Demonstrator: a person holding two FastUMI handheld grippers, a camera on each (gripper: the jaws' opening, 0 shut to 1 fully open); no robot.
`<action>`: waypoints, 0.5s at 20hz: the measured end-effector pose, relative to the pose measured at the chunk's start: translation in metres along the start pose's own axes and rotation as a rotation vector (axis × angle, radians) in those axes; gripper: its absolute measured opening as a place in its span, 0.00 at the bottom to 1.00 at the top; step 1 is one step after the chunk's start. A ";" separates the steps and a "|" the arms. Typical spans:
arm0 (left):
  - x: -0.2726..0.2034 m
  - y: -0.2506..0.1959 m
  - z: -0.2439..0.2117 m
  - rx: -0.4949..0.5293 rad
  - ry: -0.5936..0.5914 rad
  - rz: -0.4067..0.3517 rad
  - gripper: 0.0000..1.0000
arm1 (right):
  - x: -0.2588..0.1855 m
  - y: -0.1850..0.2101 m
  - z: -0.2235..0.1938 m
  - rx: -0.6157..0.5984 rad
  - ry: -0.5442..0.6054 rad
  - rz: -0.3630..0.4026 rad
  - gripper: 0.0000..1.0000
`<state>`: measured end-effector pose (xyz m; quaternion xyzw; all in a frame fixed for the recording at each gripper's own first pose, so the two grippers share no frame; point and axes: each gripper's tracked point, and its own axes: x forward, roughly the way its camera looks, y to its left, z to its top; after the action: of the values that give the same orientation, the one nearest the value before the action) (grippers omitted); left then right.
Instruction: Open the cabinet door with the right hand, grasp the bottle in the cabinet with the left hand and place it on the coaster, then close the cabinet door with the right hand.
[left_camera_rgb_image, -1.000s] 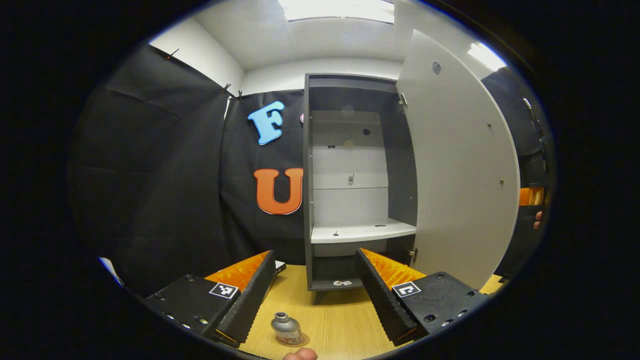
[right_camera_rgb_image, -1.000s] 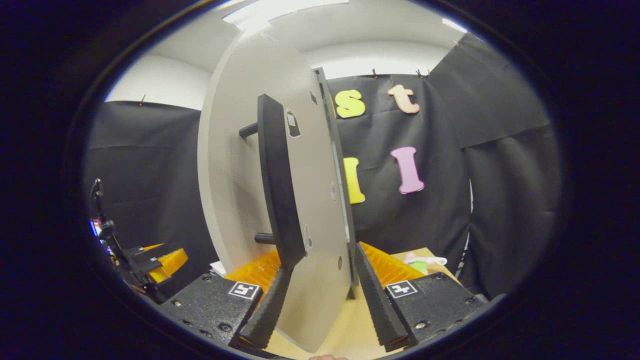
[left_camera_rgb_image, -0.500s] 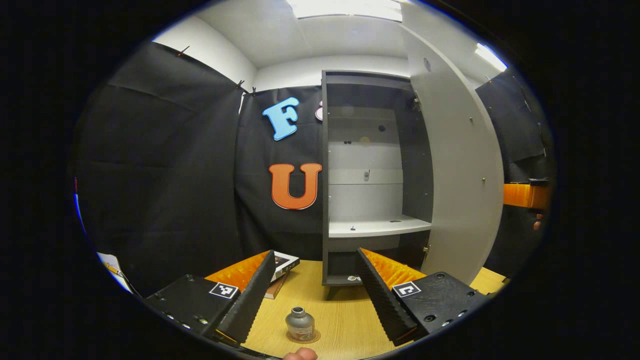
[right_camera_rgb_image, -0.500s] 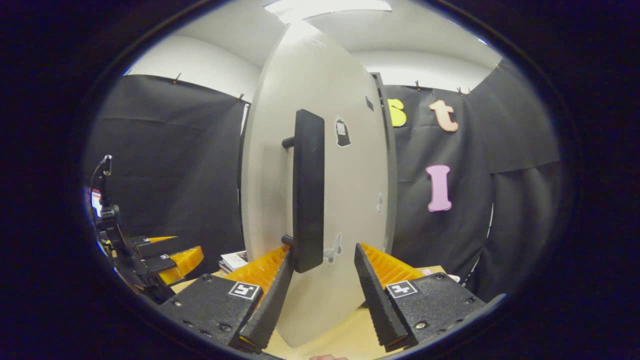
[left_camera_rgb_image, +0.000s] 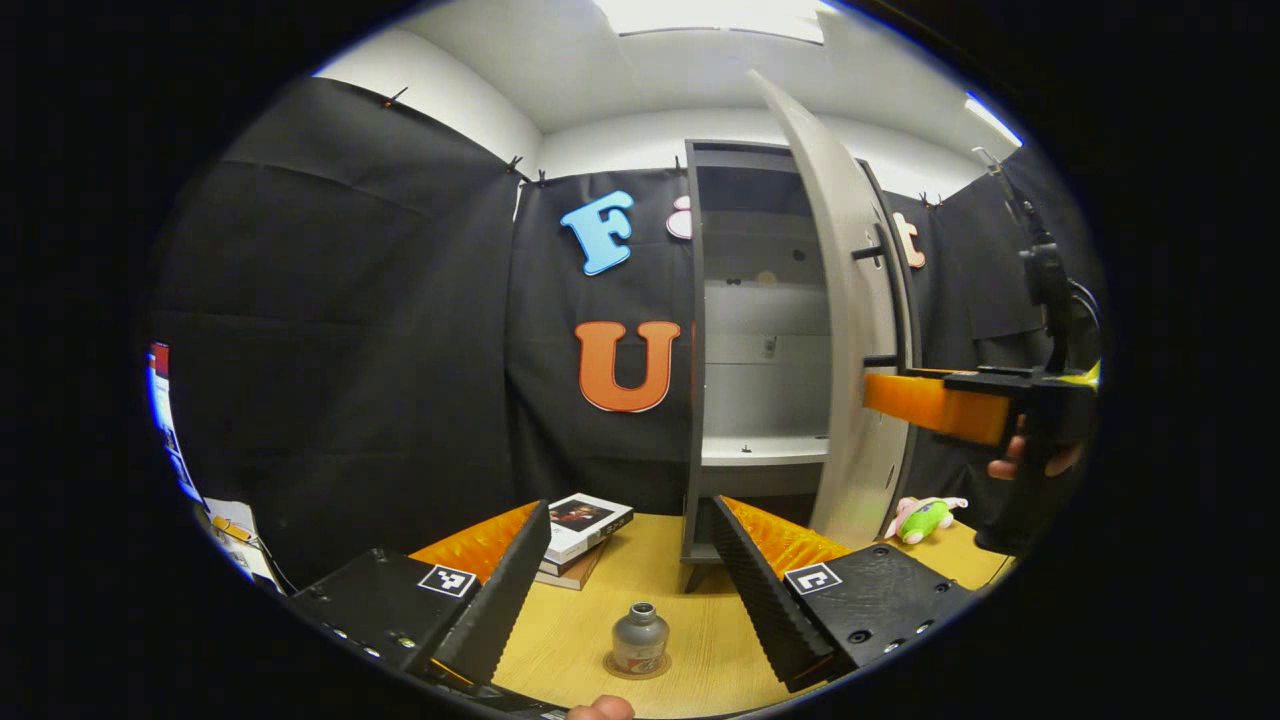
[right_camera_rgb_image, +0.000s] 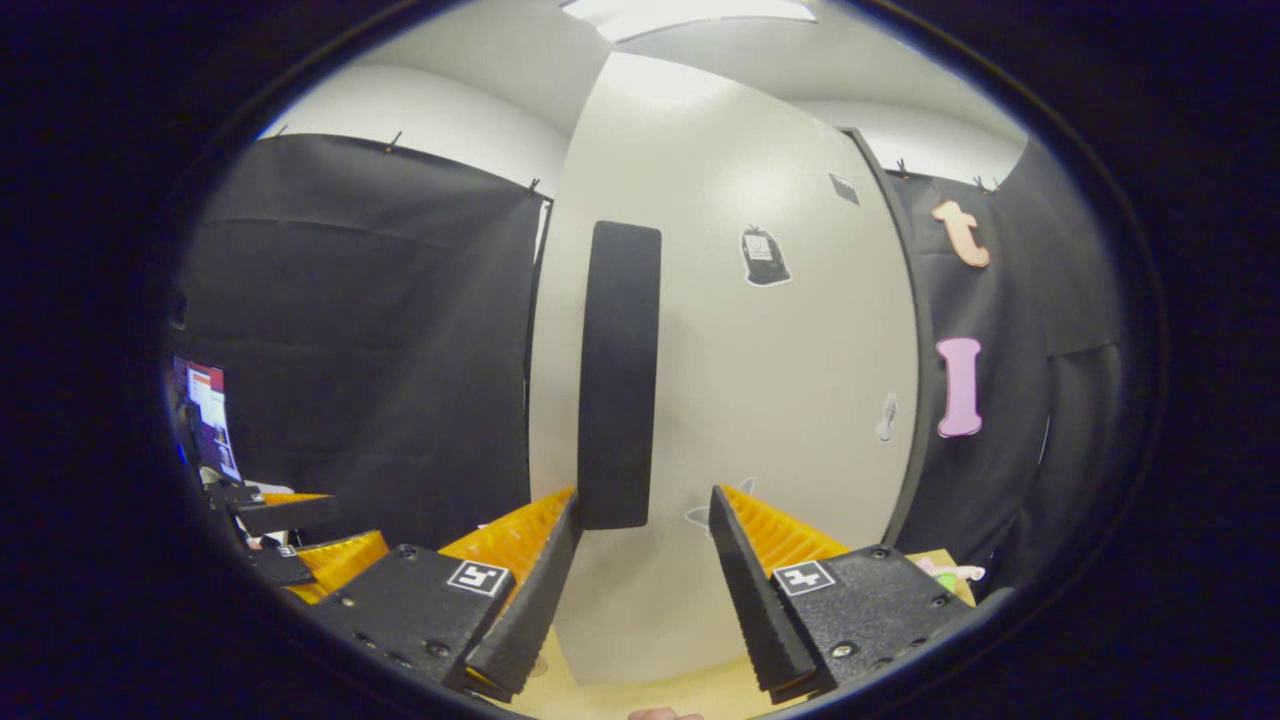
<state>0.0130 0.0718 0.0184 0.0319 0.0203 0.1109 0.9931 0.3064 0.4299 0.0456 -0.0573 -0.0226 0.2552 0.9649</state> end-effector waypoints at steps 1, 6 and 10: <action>-0.001 0.005 0.000 0.000 0.001 0.009 0.96 | 0.014 0.007 0.000 0.000 -0.003 0.005 0.82; -0.001 0.021 -0.005 -0.010 0.013 0.044 0.96 | 0.069 0.033 -0.012 0.022 0.023 0.035 0.84; -0.002 0.028 -0.006 -0.007 0.015 0.058 0.96 | 0.077 0.032 -0.019 0.008 0.025 0.018 0.86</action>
<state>0.0049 0.0989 0.0147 0.0283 0.0262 0.1401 0.9894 0.3591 0.4936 0.0239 -0.0568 -0.0088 0.2631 0.9631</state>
